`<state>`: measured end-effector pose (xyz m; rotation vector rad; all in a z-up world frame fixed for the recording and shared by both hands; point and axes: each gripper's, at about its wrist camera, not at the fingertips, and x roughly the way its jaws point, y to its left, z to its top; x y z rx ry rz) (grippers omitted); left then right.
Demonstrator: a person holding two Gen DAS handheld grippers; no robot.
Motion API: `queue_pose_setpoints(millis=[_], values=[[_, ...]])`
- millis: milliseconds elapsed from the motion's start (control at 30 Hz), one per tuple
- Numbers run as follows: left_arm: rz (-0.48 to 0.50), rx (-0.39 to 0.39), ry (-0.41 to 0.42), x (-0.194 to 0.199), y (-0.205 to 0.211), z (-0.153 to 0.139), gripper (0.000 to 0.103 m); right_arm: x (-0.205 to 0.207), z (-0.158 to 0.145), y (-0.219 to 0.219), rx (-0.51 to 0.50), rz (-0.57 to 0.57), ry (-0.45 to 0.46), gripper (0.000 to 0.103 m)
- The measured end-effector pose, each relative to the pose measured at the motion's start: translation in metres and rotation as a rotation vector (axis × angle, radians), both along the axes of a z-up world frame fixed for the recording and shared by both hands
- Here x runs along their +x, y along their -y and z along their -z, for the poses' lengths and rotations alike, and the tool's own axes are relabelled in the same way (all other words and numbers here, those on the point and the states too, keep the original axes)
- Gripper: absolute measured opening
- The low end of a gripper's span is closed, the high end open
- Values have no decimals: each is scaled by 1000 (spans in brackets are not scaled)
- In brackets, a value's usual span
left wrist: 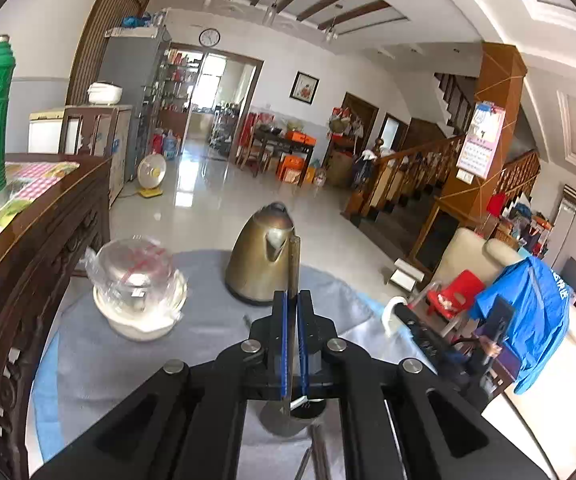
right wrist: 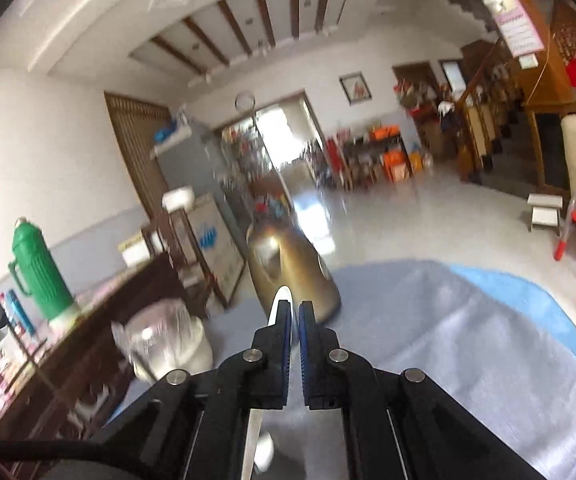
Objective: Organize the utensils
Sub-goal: 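Drop the chopstick into the holder with the left tool while the right tool drops the spoon in, then move both tools back toward the remaining chopsticks beside the holder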
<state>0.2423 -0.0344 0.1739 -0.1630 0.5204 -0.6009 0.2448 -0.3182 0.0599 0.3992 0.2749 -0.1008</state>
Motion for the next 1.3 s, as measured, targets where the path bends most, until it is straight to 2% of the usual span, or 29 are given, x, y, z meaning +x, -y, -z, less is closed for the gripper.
queue_pose_setpoints(millis=[67, 200, 433, 600, 667, 733, 767, 833, 900, 933, 1000, 1033, 1100, 1167, 1267, 1300], values=[[-1, -16, 7, 1, 5, -1, 5, 12, -3, -11, -15, 10, 26, 4], [-20, -6, 27, 7, 23, 10, 5, 36, 8, -41, -96, 9, 11, 4], [-25, 30, -75, 23, 43, 60, 5, 51, 40, -73, -215, -19, -51, 4], [-13, 70, -99, 20, 44, 71, 5, 38, 51, -84, -286, -98, -84, 5], [-4, 80, -119, 17, 41, 73, 5, 30, 52, -79, -263, -139, -103, 6], [-2, 84, -131, 14, 36, 74, 10, 27, 54, -74, -223, -166, -140, 7], [0, 88, -133, 11, 33, 75, 13, 25, 55, -69, -191, -182, -160, 11], [-14, 95, -138, 5, 23, 75, 26, 19, 56, -59, -127, -212, -189, 20], [-18, 88, -140, -4, 14, 77, 26, 7, 55, -51, -63, -223, -190, 26], [-21, 88, -139, -7, 10, 77, 26, -1, 54, -47, -34, -221, -182, 32], [-35, 98, -133, -19, 2, 79, 28, -22, 54, -36, 15, -204, -166, 50], [-44, 106, -134, -26, -2, 83, 30, -31, 54, -33, 31, -194, -159, 66], [-59, 117, -148, -35, -7, 90, 33, -54, 55, -24, 62, -155, -135, 66], [-83, 163, -170, -45, -7, 103, 34, -73, 58, -19, 75, -134, -152, 66], [-149, 293, -174, -62, 5, 125, 35, -97, 64, -15, 114, -121, -166, 66], [-183, 355, -167, -69, 11, 132, 38, -105, 67, -15, 121, -118, -176, 66]])
